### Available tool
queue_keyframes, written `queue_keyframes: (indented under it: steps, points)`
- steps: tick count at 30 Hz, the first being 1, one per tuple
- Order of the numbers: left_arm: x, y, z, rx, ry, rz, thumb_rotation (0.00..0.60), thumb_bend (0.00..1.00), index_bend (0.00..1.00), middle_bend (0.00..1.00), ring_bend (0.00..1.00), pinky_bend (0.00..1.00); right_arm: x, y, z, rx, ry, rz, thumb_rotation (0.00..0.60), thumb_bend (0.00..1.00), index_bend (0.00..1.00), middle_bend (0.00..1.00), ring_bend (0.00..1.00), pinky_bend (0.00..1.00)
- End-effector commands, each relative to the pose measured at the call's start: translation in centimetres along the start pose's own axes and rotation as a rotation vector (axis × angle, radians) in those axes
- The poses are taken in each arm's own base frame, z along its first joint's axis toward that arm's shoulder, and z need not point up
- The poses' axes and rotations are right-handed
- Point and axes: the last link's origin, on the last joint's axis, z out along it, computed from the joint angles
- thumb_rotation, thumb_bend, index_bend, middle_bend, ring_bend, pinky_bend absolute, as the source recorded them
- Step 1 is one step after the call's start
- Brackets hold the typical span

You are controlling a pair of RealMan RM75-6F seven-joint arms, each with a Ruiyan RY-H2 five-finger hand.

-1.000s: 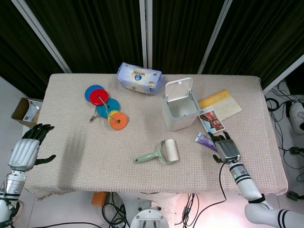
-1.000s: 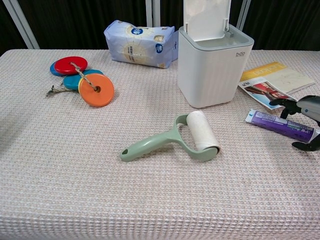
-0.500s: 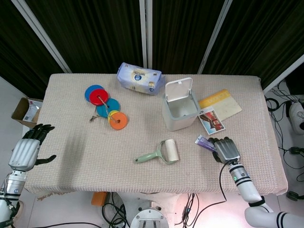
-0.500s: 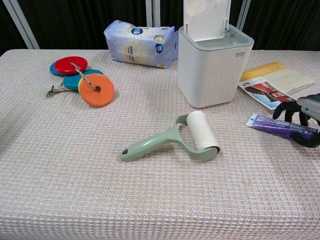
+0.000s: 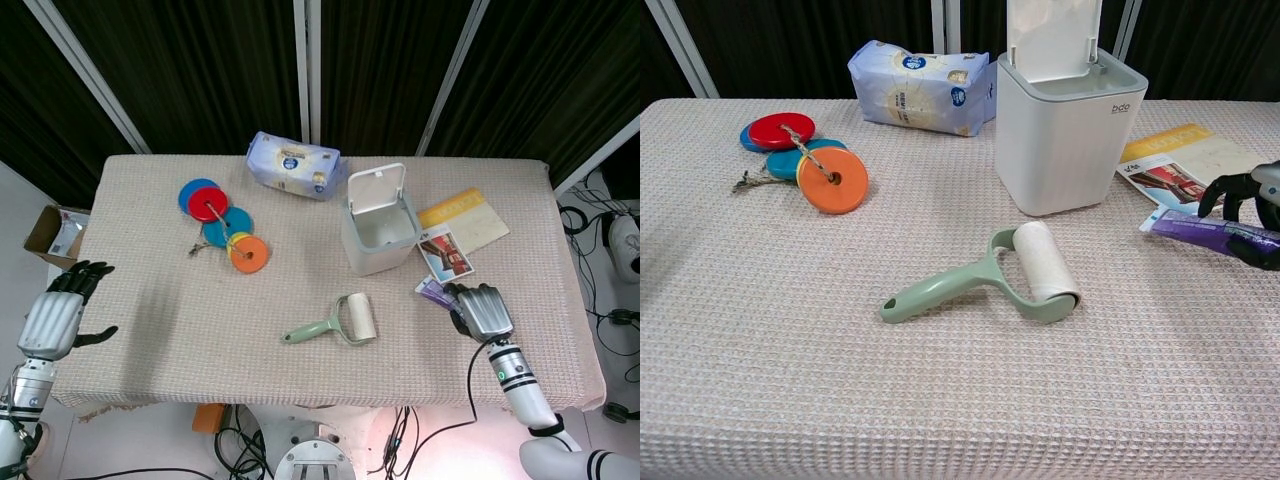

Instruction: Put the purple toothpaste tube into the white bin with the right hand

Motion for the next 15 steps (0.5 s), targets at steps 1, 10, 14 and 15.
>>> queue_keyframes:
  steps: [1,10,14,15]
  points:
    - [0.0,0.0,0.0,0.000,0.001,0.000,0.600,0.02,0.18,0.14,0.08,0.22,1.1,0.4,-0.2,-0.001,0.053,0.009,0.600,0.56,0.74,0.64,0.66,0.54]
    - [0.0,0.1,0.0,-0.003,0.002,0.001,0.600,0.02,0.18,0.14,0.08,0.22,6.7,0.8,-0.4,0.000,0.276,0.054,0.600,0.56,0.75,0.64,0.66,0.55]
    - [0.1,0.1,-0.1,-0.002,0.004,0.001,0.600,0.02,0.18,0.14,0.08,0.22,9.4,0.0,0.4,0.020,0.349,0.068,0.600,0.56,0.75,0.64,0.66,0.55]
    - [0.1,0.0,-0.1,-0.001,0.004,0.001,0.600,0.02,0.18,0.14,0.08,0.22,10.0,-0.4,0.8,0.027,0.354,0.068,0.600,0.56,0.75,0.64,0.66,0.55]
